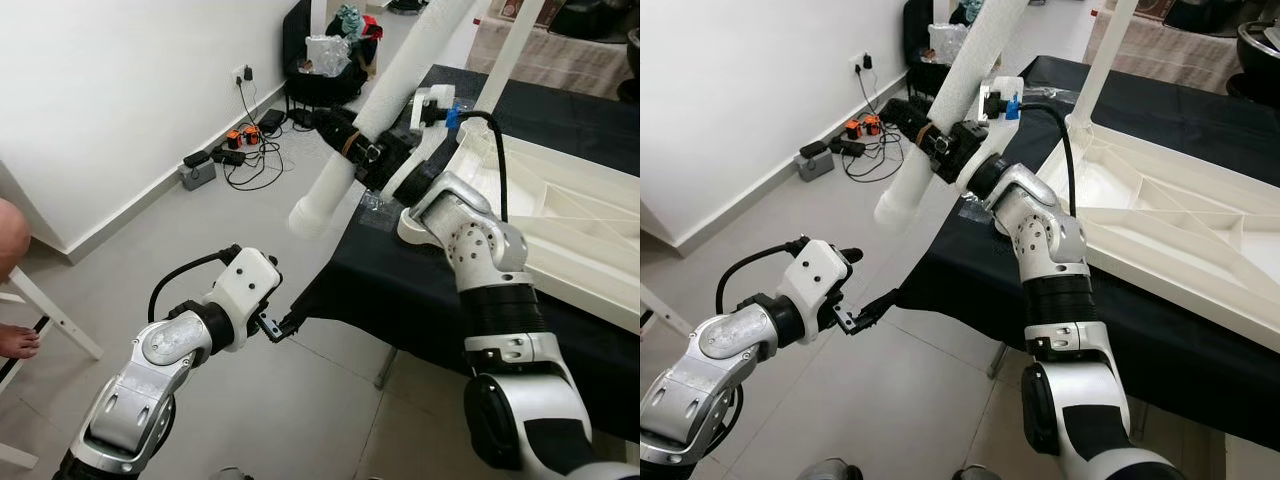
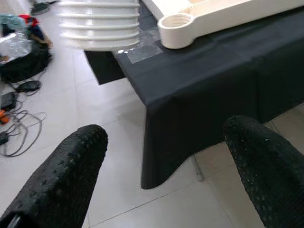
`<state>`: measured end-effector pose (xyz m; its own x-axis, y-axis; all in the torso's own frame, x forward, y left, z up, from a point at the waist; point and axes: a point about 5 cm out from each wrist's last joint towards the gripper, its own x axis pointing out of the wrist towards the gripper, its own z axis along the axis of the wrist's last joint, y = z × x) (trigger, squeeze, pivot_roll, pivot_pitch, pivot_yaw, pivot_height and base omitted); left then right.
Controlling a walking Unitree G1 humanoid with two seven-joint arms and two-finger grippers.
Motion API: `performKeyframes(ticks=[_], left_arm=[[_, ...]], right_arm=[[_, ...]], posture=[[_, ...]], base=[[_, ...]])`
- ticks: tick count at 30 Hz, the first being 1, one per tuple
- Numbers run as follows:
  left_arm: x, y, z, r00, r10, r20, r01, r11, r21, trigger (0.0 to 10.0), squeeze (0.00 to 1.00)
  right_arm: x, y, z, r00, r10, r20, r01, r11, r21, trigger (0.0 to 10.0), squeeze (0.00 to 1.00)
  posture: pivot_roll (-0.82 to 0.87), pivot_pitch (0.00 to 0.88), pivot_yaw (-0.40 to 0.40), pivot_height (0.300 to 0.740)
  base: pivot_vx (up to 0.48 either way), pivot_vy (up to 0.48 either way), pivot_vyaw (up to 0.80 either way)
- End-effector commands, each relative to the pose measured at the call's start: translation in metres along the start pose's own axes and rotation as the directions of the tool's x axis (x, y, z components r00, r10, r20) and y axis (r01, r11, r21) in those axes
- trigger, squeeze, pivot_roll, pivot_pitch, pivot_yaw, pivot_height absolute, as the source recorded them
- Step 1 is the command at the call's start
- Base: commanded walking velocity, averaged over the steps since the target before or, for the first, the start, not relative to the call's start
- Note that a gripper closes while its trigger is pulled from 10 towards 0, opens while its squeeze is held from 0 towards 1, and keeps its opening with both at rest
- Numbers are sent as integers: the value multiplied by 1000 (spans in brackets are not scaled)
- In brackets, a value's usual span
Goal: Building children table
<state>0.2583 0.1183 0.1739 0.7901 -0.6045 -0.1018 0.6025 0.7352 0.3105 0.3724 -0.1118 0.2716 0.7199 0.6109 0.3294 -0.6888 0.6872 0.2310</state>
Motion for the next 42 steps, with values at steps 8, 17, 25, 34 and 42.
performKeyframes(ticks=[8,17,25,34,42], left_arm=[[4,20,25,946,296,132,-295,955,-30,10000,0],[6,31,40,890,417,184,-413,909,-58,10000,0],[3,47,48,837,503,213,-497,863,-88,10000,0],[-1,62,55,785,570,241,-565,819,-96,10000,0],[-2,65,58,776,579,250,-578,812,-86,10000,0]], right_arm=[[-8,-22,31,909,-365,201,414,849,-330,10000,0],[-13,-23,31,872,-417,256,486,793,-366,10000,0],[-12,-21,28,854,-439,278,518,761,-390,10000,0],[-8,-16,30,846,-430,314,530,744,-408,10000,0],[-6,-13,33,843,-424,332,533,744,-403,10000,0]], posture=[[51,75,-58,740],[54,61,-62,740],[53,49,-61,740],[57,46,-67,740],[55,49,-61,740]], base=[[0,0,0],[0,0,-350],[0,0,-788],[83,0,-263],[398,0,0]])
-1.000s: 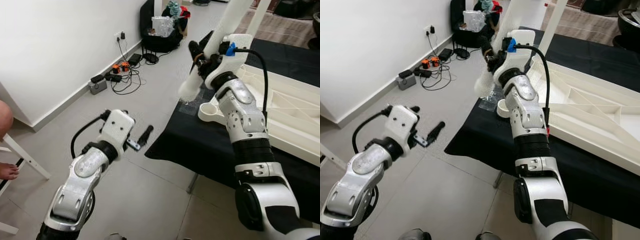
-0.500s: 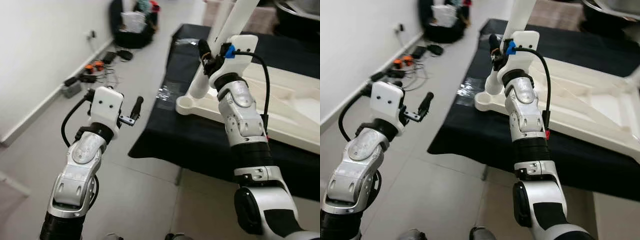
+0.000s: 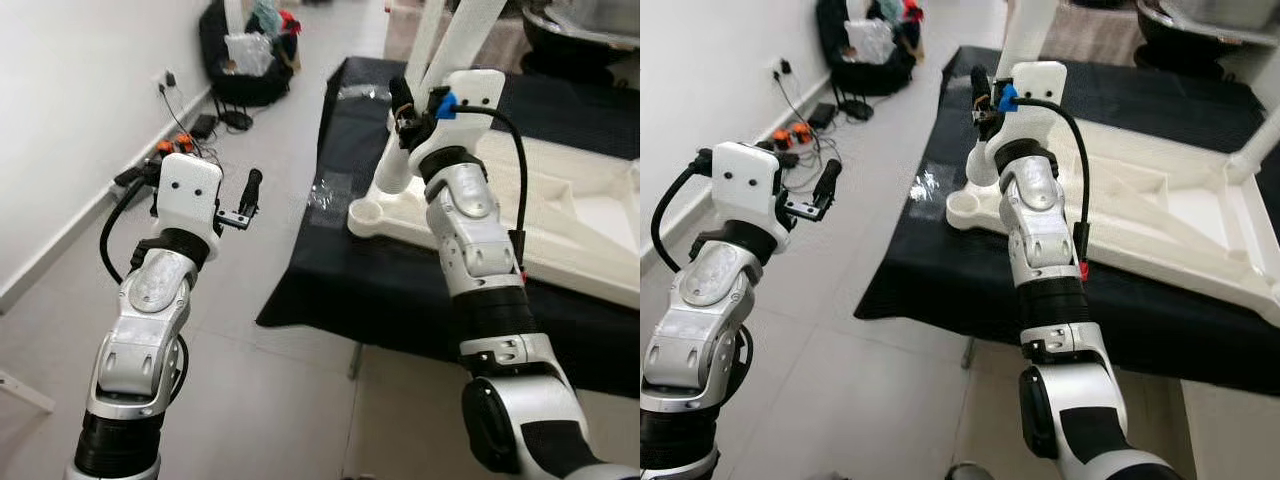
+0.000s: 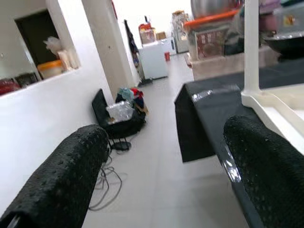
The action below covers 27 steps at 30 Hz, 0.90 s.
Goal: Building children table
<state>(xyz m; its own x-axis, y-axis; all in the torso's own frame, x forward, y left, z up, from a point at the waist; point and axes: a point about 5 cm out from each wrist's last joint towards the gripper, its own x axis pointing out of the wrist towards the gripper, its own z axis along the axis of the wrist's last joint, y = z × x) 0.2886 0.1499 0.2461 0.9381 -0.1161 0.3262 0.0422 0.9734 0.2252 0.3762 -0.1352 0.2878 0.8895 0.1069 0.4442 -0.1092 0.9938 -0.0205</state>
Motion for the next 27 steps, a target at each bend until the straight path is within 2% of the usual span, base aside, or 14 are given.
performKeyframes(ticks=[1,8,19,27], left_arm=[[1,0,2,1000,-5,13,5,1000,8,10000,0],[1,-2,0,1000,-2,-3,2,1000,-11,10000,0],[2,-1,0,1000,9,-6,-10,1000,-27,10000,0],[2,-3,-1,1000,4,-6,-5,999,-38,10000,0]], right_arm=[[2,-2,9,999,-13,44,13,1000,-4,10000,0],[2,-1,9,999,-13,49,13,1000,-5,10000,0],[2,-2,10,999,-24,47,25,1000,-2,10000,0],[3,-5,10,998,-37,44,38,999,-12,10000,0]], posture=[[55,49,-61,740],[56,48,-64,740],[56,47,-65,740],[55,48,-66,740]], base=[[405,0,0],[336,0,0],[0,0,0],[0,0,-700]])
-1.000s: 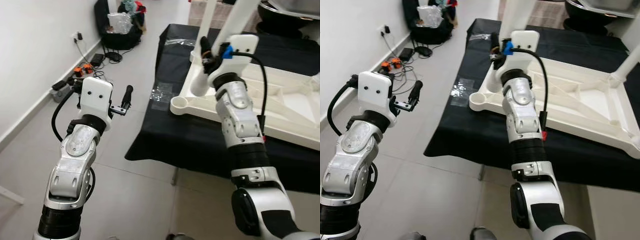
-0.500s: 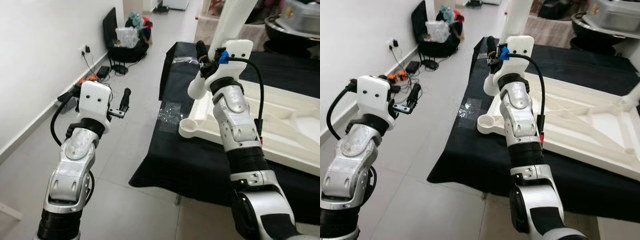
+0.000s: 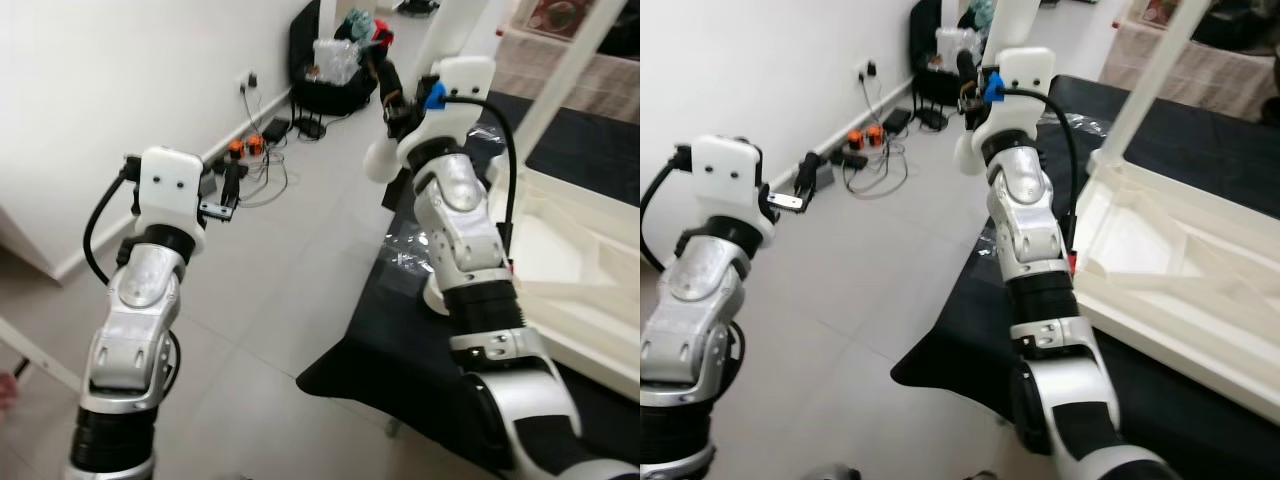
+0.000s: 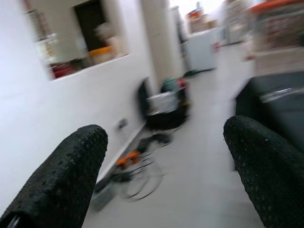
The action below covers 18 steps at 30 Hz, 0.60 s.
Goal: Building children table
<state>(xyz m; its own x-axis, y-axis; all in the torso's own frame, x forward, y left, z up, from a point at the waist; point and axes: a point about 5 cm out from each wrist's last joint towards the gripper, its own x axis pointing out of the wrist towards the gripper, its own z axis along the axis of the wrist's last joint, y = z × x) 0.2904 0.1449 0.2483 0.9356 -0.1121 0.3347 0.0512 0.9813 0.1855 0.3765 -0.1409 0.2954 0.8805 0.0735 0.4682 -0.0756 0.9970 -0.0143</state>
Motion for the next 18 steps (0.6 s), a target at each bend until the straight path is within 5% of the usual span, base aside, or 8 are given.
performKeyframes(ticks=[1,11,18], left_arm=[[-1,1,-3,1000,-1,-14,1,1000,3,10000,0],[-2,0,-2,1000,-4,-11,4,1000,21,10000,0],[-1,1,-3,1000,-17,-12,17,999,49,10000,0]], right_arm=[[0,1,3,1000,-5,17,5,1000,-3,10000,0],[1,2,4,1000,-5,20,5,1000,2,10000,0],[2,2,4,1000,-7,19,7,1000,-3,10000,0]], posture=[[55,48,-66,740],[57,54,-72,740],[56,57,-69,740]], base=[[0,0,0],[0,0,0],[108,-329,0]])
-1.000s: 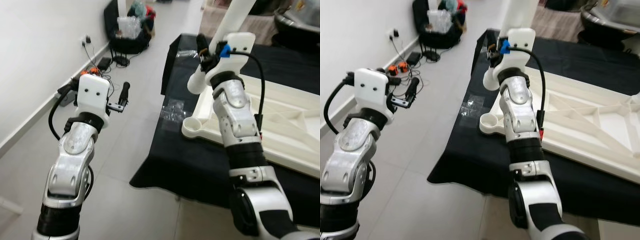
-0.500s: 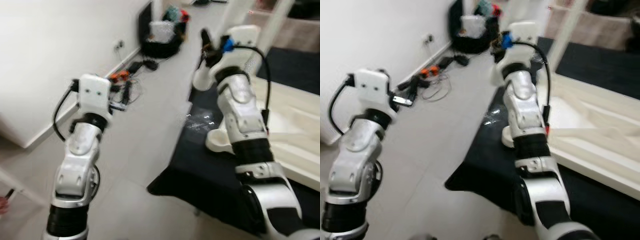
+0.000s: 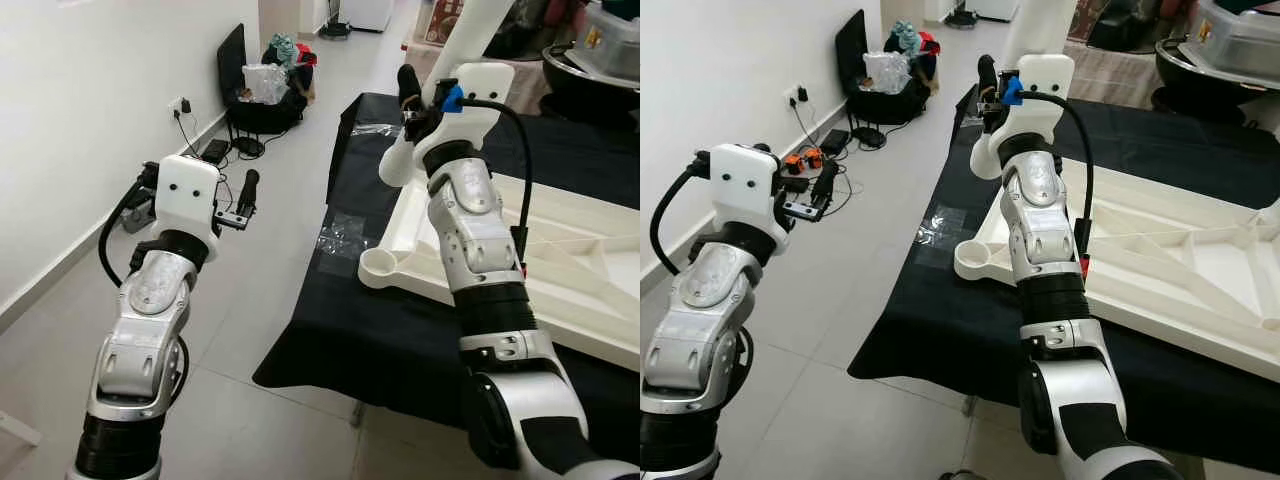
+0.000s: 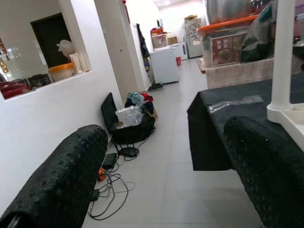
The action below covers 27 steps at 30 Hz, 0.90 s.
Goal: Building children table
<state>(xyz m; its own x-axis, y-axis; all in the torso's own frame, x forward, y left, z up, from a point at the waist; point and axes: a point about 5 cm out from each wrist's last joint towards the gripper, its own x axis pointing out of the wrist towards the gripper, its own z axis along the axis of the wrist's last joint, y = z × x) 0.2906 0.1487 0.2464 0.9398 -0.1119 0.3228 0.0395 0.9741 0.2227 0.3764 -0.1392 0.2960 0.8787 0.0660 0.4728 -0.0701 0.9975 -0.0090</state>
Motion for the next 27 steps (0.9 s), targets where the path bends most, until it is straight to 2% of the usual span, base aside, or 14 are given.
performKeyframes(ticks=[1,5,13,15,18,27], left_arm=[[0,-3,-1,1000,-18,1,18,1000,11,10000,0],[1,-3,-1,1000,-18,0,18,1000,14,10000,0],[0,-2,0,1000,11,-8,-12,1000,-26,10000,0],[0,-2,-1,1000,11,-11,-11,1000,-24,10000,0],[-3,-2,-5,1000,13,-25,-14,1000,-24,10000,0],[-10,-4,-9,999,5,-49,-8,999,-50,10000,0]], right_arm=[[2,0,3,1000,1,14,-1,1000,-4,10000,0],[2,0,4,1000,2,18,-2,1000,-3,10000,0],[3,2,5,1000,19,22,-20,999,27,10000,0],[4,11,6,993,116,22,-117,988,101,10000,0],[2,25,5,966,257,12,-256,958,130,10000,0],[-1,31,-1,952,305,-3,-300,939,166,10000,0]], posture=[[56,57,-69,740],[57,60,-70,740],[57,63,-68,740],[56,63,-72,740],[55,63,-72,740],[58,66,-78,740]], base=[[259,-352,0],[267,-346,0],[34,0,0],[0,0,0],[0,0,0],[0,28,0]])
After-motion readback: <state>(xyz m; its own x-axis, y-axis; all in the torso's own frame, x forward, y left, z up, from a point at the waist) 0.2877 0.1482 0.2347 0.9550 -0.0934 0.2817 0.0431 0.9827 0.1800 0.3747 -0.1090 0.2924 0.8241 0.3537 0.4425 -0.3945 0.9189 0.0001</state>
